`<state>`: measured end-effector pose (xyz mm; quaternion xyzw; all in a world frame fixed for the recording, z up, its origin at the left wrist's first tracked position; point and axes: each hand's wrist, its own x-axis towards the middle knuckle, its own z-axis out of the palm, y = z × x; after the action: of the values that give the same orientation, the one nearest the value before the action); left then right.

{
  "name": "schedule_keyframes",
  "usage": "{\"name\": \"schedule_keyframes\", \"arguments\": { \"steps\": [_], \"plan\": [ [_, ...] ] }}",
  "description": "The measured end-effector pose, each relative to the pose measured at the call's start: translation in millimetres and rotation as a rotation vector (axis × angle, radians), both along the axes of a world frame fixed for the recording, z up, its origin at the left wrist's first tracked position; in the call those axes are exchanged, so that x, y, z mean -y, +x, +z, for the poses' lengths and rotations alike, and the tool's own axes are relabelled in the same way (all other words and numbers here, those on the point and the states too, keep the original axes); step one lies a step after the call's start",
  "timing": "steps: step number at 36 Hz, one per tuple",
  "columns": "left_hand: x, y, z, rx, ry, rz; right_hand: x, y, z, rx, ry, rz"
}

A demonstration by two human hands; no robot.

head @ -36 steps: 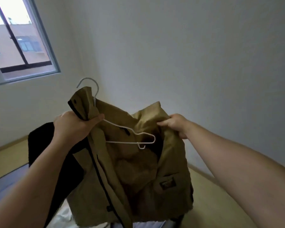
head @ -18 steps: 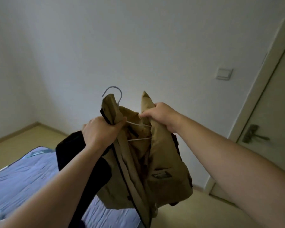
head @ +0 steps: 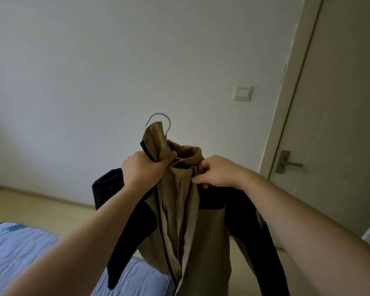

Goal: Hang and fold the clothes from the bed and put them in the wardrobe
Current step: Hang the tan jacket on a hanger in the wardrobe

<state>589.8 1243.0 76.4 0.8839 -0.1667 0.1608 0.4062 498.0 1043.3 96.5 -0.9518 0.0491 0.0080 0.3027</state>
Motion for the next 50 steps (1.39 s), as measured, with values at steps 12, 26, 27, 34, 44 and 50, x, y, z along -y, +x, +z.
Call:
{"name": "schedule_keyframes", "arguments": {
  "steps": [12, 26, 27, 34, 44, 50],
  "plan": [
    [107, -11, -1, -0.031, -0.052, -0.198, 99, -32, -34, 0.158, -0.319, -0.306],
    [278, -56, -9, -0.167, -0.039, -0.632, 220, -105, -56, 0.389, -0.326, -0.344],
    [292, -61, -12, -0.176, -0.045, -0.676, 232, -114, -57, 0.39, -0.332, -0.364],
    [395, -83, -32, -0.074, -0.003, -0.83, 315, -178, -75, 0.363, -0.315, -0.672],
    [551, -118, -84, 0.207, 0.323, -0.979, 406, -253, -100, 0.339, -0.406, -1.213],
    [658, -162, -107, 0.326, 0.438, -1.157, 461, -284, -105, 0.276, -0.466, -1.419]
  ]
}}
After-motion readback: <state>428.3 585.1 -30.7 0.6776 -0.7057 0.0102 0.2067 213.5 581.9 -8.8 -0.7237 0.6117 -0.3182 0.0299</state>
